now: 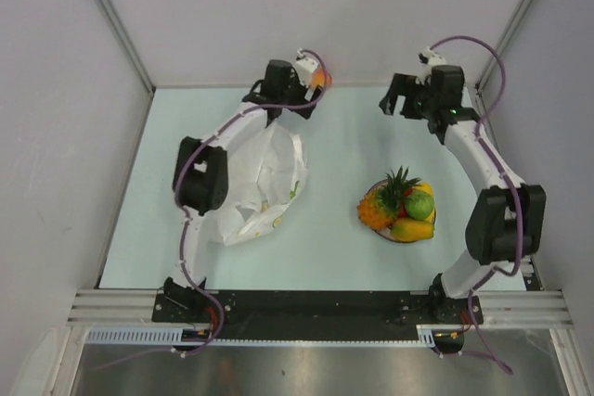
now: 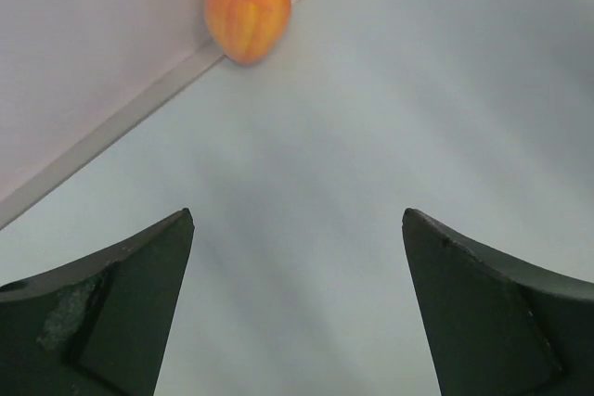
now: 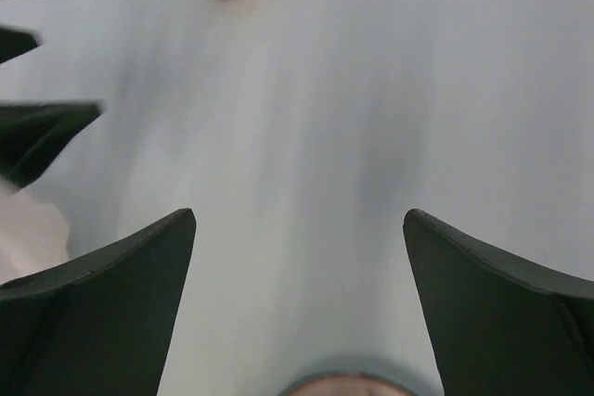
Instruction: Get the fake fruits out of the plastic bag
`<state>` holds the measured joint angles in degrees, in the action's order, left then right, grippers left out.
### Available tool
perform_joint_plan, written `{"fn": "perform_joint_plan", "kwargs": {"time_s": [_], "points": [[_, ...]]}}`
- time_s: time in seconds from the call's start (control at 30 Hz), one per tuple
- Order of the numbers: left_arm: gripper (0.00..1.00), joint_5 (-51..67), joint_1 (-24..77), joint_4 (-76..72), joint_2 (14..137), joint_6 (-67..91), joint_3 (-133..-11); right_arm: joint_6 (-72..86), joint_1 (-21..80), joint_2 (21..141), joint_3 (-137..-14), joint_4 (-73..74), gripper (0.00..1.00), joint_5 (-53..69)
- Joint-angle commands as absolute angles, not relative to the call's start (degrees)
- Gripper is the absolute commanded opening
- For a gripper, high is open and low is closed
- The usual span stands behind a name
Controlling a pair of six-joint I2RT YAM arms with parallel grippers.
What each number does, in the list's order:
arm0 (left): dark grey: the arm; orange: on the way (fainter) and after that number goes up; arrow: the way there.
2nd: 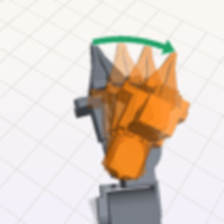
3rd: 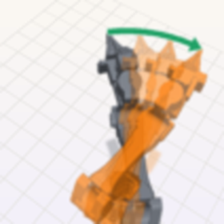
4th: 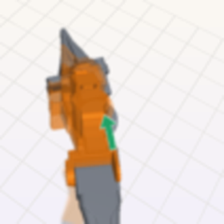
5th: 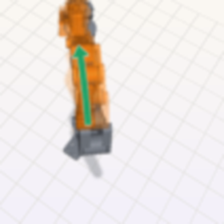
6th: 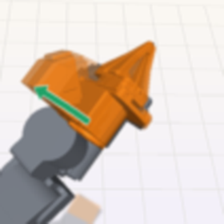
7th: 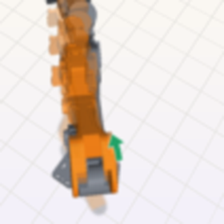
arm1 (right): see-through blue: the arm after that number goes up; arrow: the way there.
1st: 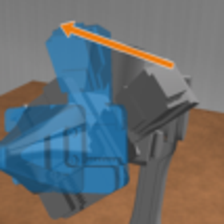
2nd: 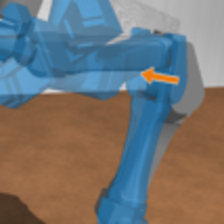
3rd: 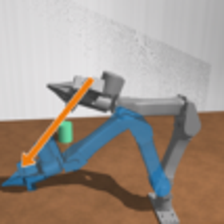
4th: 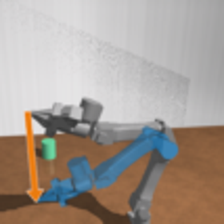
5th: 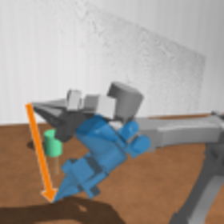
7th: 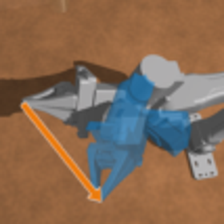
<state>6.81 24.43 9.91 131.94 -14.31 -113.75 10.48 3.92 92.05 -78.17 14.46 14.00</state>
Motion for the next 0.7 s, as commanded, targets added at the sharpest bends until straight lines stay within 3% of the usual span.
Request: {"fn": "perform_joint_plan", "kwargs": {"time_s": [0.0, 0.07, 0.3, 0.43, 0.67], "points": [[1.0, 10.54, 21.71, 11.14, 102.87, -4.75, -101.83, 11.59, 14.91, 104.36, -91.9, 6.85, 1.0, 0.11], [1.0, 13.0, 21.62, 13.52, 92.96, -6.85, -97.67, 14.66, 17.04, 110.79, -103.02, 10.0, 1.0, -6.4], [1.0, 11.87, 21.53, 20.21, 69.21, -12.74, -80.01, 16.53, 19.86, 136.91, -127.66, 8.8, 1.0, -5.45], [1.0, 10.55, 21.53, 21.79, 62.41, -13.97, -74.63, 16.08, 20.74, 150.0, -138.41, 6.6, 1.0, -2.64], [1.0, 10.02, 21.53, 24.96, 57.57, -13.1, -70.94, 16.79, 20.92, 159.68, -147.39, -1.56, 1.0, -3.69]]}}
